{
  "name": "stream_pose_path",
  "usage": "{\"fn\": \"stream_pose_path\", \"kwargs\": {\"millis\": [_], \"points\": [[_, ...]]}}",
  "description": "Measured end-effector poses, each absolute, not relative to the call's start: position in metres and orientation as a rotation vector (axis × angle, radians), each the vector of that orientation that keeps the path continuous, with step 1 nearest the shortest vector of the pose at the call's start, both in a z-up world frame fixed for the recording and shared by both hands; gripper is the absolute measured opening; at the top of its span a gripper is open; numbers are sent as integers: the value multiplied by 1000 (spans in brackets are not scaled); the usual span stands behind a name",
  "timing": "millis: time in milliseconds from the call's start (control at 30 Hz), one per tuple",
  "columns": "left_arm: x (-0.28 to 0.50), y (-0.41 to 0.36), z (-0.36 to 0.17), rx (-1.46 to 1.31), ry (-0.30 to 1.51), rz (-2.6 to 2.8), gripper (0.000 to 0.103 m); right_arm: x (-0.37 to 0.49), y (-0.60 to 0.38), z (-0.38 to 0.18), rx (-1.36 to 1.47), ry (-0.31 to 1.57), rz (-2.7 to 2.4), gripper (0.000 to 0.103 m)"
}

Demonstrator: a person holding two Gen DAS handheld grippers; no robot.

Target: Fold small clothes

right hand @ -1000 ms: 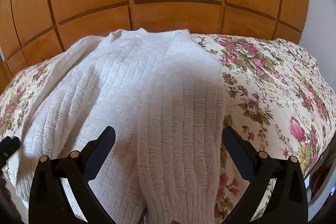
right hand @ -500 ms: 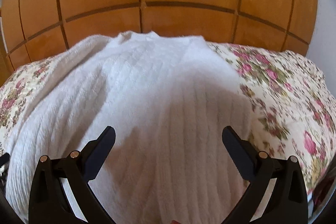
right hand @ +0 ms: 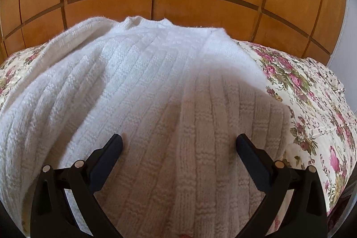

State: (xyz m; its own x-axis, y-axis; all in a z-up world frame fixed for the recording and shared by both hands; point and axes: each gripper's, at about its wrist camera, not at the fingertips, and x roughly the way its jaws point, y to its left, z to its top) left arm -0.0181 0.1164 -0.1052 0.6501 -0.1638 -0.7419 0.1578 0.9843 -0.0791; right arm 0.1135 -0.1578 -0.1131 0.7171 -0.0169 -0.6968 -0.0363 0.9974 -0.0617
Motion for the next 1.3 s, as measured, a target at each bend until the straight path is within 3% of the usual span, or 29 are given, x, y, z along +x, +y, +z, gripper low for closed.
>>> {"fn": "stream_pose_path", "kwargs": {"millis": [167, 467, 867, 900, 933, 967, 1033, 1300], "points": [[-3, 154, -73, -157, 821, -234, 5, 112, -162, -115, -47, 765, 12, 101], [61, 239, -4, -128, 715, -120, 5, 112, -165, -116, -26, 769, 19, 101], [184, 380, -35, -201, 735, 258, 6, 114, -170, -119, 1, 772, 39, 101], [193, 385, -44, -180, 753, 293, 9, 114, -171, -119, 4, 771, 40, 101], [199, 387, -50, -164, 768, 332, 27, 114, -171, -119, 6, 771, 42, 101], [202, 388, -56, -153, 786, 376, 58, 114, -172, -120, 9, 770, 43, 101], [200, 389, -64, -156, 777, 466, 86, 114, -172, -120, 12, 767, 45, 101], [136, 315, -60, -430, 616, 210, 86, 112, -172, -120, 8, 747, 38, 101]]}}
